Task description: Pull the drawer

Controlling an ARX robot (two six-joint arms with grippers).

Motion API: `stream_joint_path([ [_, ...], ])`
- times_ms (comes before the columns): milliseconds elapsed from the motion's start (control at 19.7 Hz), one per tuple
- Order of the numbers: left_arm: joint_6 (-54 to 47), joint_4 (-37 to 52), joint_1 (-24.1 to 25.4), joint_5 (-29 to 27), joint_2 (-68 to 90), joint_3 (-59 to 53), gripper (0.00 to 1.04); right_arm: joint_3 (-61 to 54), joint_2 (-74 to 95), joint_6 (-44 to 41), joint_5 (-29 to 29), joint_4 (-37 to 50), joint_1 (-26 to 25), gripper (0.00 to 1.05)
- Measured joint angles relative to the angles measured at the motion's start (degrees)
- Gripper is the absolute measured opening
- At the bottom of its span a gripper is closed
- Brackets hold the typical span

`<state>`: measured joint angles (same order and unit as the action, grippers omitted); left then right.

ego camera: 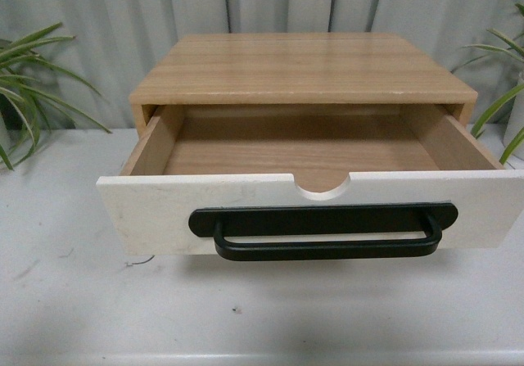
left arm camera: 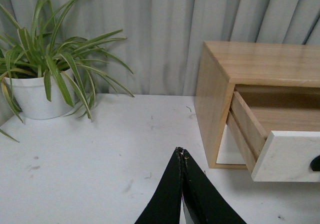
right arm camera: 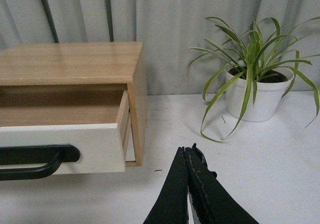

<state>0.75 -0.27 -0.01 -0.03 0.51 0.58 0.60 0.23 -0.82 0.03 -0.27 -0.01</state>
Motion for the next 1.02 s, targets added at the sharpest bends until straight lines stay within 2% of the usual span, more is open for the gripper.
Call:
stream_joint_path([
  [102, 0.00, 0.07, 0.00, 0.00, 0.00, 0.00, 0.02, 0.00, -0.02, 0.02, 0.00, 0.07, 0.00, 0.02],
  [152, 0.02, 0.07, 0.00, 0.00, 0.00, 0.00, 0.06, 0.00, -0.02, 0.00, 0.00, 0.07, 0.00, 0.08],
  [508, 0.02, 0.07, 0.00, 0.00, 0.00, 0.00, 0.94, 0.00, -0.02, 0.00, 0.00, 0.07, 0.00, 0.98],
  [558, -0.11, 0.07, 0.00, 0.00, 0.00, 0.00, 0.99, 0.00, -0.02, 0.04, 0.00, 0.07, 0.00, 0.98],
  [1015, -0.13, 0.07, 0.00, 0.00, 0.00, 0.00, 0.98, 0.00, -0.02, 0.04, 0.00, 0.07, 0.00, 0.98],
])
